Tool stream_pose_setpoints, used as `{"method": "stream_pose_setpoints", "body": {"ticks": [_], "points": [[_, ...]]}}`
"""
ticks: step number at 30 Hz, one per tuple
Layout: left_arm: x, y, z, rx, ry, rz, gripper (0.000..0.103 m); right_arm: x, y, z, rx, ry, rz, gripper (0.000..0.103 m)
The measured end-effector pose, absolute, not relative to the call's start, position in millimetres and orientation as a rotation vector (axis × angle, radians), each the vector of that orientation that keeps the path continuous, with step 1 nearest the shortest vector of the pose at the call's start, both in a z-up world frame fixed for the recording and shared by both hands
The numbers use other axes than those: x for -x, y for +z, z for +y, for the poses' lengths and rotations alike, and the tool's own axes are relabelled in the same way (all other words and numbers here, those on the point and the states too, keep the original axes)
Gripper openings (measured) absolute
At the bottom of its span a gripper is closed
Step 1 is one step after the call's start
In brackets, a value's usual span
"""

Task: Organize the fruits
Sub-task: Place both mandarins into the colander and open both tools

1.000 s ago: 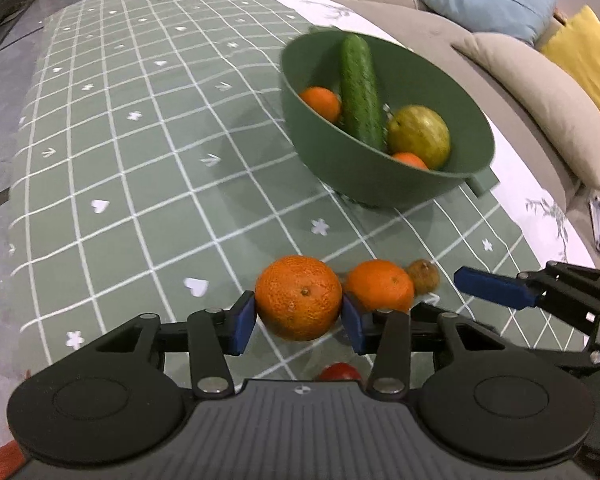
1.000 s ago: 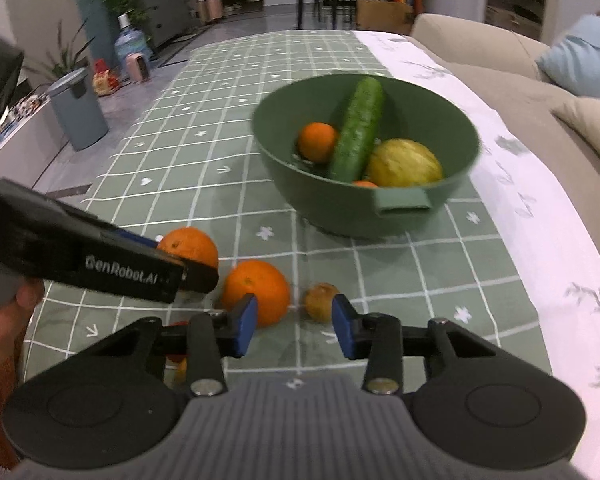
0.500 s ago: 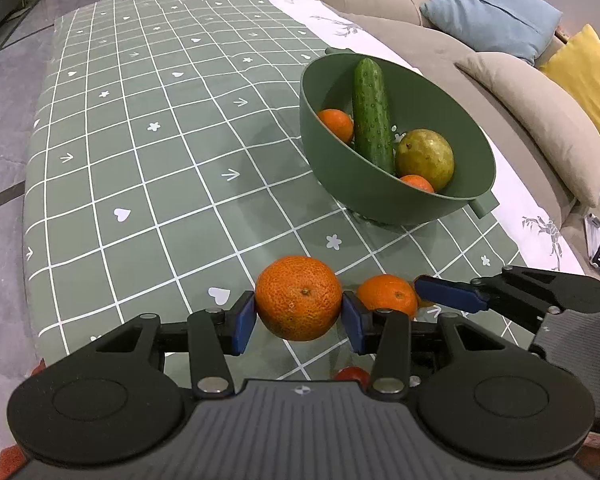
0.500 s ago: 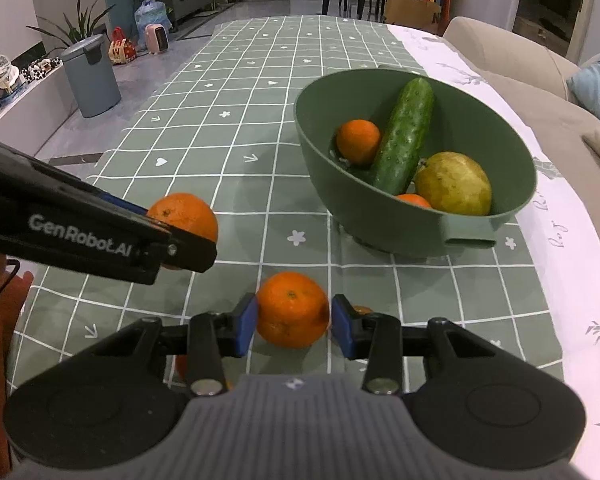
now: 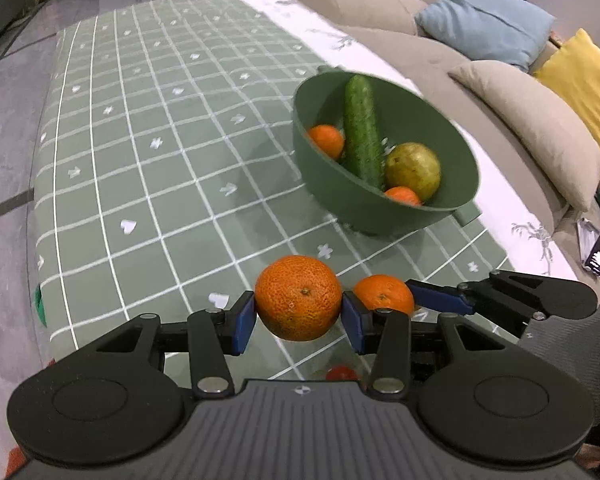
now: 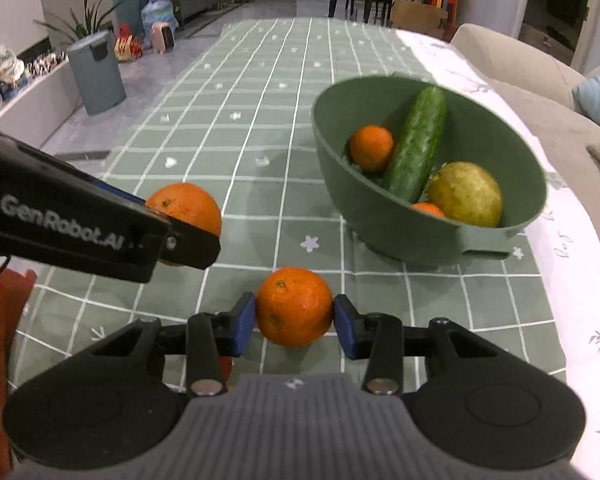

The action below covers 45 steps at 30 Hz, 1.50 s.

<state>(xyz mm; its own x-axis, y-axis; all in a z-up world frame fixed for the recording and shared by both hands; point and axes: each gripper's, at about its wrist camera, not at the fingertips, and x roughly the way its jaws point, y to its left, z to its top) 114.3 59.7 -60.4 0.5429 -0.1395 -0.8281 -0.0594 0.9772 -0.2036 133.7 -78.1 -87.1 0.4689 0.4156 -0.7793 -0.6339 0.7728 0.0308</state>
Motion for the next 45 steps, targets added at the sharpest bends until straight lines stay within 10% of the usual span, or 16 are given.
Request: {"method": "stream_pose_setpoints", "body": {"ticks": [23,45], "points": [[-197.4,-10.9,-2.2,-0.004,-0.118,1.046,0.052,-182.4,-2.8,-169.3,0.166,0.517,0.709,0.039],[-264.8,-66.6,-14.9,-0.224,-0.173,1.21,0.052,-291.1,-53.8,-125.4,0.347,0.571,0.789,0.039]]}}
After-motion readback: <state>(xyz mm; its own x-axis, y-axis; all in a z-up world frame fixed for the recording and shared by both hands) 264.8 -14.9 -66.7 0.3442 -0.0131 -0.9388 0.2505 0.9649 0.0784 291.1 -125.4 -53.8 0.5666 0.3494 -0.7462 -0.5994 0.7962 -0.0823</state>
